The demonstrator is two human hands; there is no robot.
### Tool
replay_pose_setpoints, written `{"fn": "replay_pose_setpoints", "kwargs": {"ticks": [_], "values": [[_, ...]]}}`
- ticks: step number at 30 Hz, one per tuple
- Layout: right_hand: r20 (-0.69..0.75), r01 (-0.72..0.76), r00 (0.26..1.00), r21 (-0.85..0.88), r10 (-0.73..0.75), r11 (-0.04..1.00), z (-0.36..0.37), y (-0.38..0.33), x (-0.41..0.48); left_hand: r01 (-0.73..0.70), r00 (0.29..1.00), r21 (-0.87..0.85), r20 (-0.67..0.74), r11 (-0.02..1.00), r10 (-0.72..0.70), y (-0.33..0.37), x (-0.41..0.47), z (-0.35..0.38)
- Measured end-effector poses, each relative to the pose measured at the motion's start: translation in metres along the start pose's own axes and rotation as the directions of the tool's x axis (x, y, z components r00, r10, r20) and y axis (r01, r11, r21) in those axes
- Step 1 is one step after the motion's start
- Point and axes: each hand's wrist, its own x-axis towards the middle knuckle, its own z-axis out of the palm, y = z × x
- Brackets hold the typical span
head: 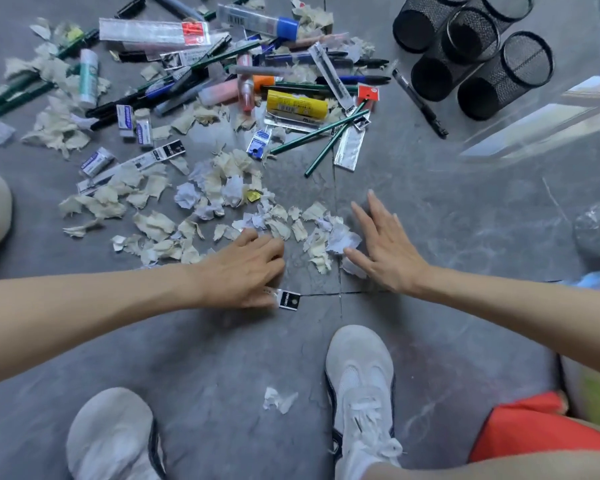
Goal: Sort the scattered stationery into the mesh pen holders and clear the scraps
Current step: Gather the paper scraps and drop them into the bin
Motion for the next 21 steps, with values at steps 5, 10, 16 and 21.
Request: {"fn": "replay_pose_setpoints", "kwargs": {"ticks": [5, 10, 16, 21], "values": [[0.023, 0.009, 1.0, 0.01, -0.009, 1.0, 0.002, -0.005, -0.009, -0.03, 0.994, 0.058, 0.103, 0.998, 0.023, 0.007, 0.005, -0.002], [0.017, 0.014, 1.0, 0.017, -0.014, 1.0, 0.001, -0.005, -0.014, -0.012, 0.991, -0.097, 0.133, 0.995, 0.025, 0.011, 0.017, -0.012], [0.009, -0.082, 0.997, 0.031, 0.082, 0.996, -0.005, 0.003, -0.019, 0.313, 0.949, -0.488, 0.198, 0.815, -0.246, 0.003, 0.061, -0.07], [0.054, -0.424, 0.906, 0.057, 0.421, 0.904, 0.004, 0.013, -0.029, 0.412, 0.839, -0.792, 0.135, 0.451, -0.527, -0.025, 0.1, -0.104]]}}
